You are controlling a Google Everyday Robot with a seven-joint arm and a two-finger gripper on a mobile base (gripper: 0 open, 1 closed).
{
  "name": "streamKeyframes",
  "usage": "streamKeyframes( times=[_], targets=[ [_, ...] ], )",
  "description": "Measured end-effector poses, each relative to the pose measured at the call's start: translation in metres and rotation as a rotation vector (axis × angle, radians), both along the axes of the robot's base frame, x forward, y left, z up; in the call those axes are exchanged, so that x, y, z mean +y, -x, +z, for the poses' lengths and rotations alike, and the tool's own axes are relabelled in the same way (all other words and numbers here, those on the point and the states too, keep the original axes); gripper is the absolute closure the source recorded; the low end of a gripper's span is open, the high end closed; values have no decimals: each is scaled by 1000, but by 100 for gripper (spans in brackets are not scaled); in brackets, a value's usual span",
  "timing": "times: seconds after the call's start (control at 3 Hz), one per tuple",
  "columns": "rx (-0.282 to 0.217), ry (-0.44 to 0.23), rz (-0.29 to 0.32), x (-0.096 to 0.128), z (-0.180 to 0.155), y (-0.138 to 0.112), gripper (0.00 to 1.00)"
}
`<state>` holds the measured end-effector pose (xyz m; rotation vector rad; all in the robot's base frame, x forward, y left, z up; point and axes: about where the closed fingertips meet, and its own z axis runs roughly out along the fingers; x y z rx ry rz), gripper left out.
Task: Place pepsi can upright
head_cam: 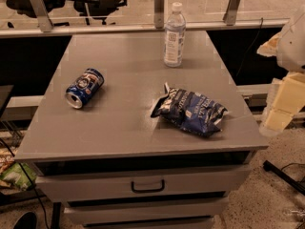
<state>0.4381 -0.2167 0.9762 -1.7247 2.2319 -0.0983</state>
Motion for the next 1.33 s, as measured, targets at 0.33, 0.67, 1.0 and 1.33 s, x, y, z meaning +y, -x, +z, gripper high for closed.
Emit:
streamKeyframes(
  times=[0.33,0.67,1.0,1.33],
  targets=[
    [0,0,0,0,0,0,0],
    [-12,-12,62,16,6,-14,0],
    [-42,-37,166,46,12,-44,0],
    [-83,-25,284,81,17,-79,0]
  ],
)
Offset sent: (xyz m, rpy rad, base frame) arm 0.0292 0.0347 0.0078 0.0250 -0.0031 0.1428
